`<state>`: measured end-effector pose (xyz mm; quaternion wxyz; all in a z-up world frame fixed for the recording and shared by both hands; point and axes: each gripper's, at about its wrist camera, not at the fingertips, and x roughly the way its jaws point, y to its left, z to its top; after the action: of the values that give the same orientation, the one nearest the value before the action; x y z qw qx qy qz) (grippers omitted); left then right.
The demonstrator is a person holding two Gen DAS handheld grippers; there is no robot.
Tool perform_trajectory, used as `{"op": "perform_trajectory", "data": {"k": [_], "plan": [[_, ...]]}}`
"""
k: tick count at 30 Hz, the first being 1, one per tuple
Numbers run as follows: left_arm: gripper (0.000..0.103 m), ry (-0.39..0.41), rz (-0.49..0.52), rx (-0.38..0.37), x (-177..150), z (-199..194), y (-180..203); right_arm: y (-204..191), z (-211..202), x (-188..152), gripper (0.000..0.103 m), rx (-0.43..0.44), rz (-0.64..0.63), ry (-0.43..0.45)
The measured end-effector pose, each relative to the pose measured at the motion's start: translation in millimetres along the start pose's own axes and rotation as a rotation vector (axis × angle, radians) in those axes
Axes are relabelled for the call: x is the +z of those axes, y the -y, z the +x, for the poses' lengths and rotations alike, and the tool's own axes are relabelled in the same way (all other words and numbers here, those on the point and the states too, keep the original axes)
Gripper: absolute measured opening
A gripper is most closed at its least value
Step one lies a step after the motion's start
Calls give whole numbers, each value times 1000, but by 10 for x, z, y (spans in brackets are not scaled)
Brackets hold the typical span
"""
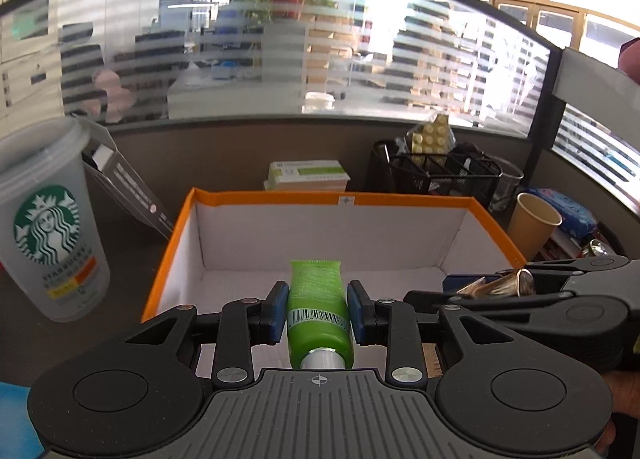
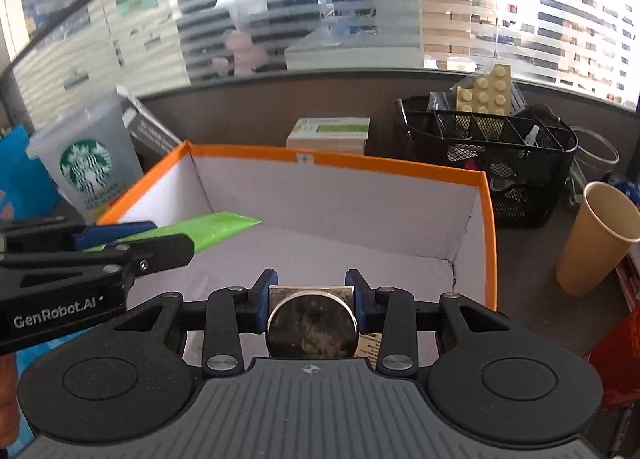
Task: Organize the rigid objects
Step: 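Carry the green tube and glass block over the orange box with both grippers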
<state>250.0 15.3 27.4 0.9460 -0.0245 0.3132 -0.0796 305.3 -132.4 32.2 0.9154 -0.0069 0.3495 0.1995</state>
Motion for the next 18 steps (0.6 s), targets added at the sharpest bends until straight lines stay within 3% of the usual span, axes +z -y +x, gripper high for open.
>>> {"op": "perform_trajectory", "data": {"k": [18], "plan": [[29, -23, -12, 41, 89, 274, -46, -39, 426, 231, 35, -88, -37, -63]]}}
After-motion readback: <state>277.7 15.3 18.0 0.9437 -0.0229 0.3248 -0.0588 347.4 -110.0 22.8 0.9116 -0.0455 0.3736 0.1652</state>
